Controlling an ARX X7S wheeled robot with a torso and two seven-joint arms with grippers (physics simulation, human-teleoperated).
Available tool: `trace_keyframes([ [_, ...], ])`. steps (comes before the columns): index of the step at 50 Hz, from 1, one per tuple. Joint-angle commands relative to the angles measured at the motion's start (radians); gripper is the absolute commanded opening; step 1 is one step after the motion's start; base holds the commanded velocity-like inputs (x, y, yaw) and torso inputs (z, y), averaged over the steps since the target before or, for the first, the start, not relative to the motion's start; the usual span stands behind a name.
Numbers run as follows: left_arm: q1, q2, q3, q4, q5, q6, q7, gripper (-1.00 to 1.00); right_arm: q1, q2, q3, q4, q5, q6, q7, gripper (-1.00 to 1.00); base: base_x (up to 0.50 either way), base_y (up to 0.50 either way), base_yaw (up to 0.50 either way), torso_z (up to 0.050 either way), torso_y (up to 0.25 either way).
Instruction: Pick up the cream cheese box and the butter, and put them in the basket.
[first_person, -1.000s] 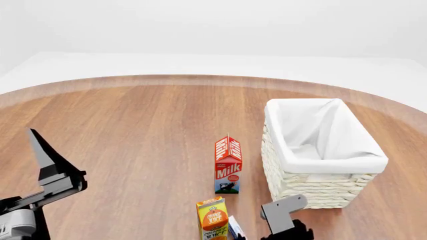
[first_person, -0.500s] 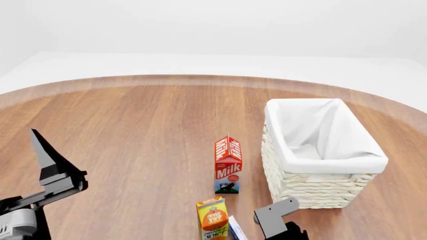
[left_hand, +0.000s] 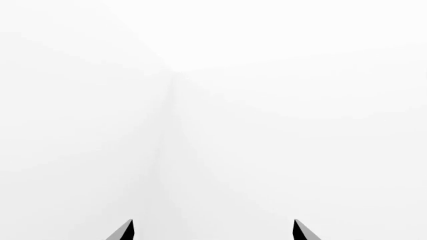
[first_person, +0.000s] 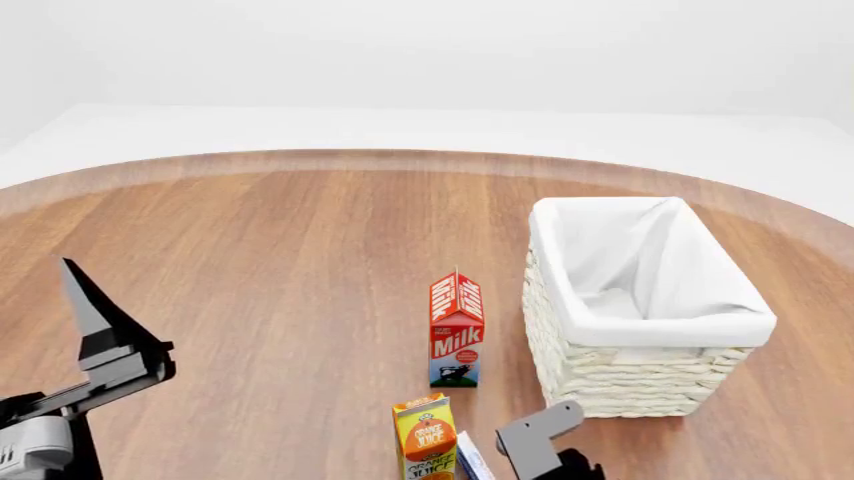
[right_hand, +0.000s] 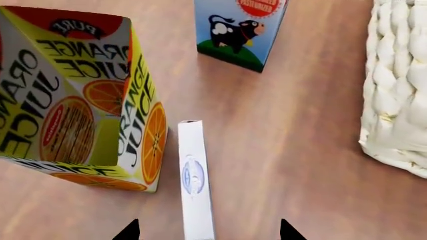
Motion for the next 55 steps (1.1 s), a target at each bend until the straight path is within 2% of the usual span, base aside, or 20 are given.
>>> trace_keyframes([
  [1, 0.001, 0.016, -0.024, 0.003, 0.004, -0.012, 0.021, 1.0, 0.013, -0.027, 0.002, 0.036, -0.036, -0.028, -0.046, 1.0, 0.0, 0.0, 0.0, 0.0, 0.0],
  [55, -0.001, 0.003, -0.014, -0.006, 0.005, -0.014, 0.001, 1.0, 0.028, -0.07, -0.079, 0.198, -0.101, -0.094, -0.097, 1.0, 0.0, 0.0, 0.0, 0.0, 0.0],
])
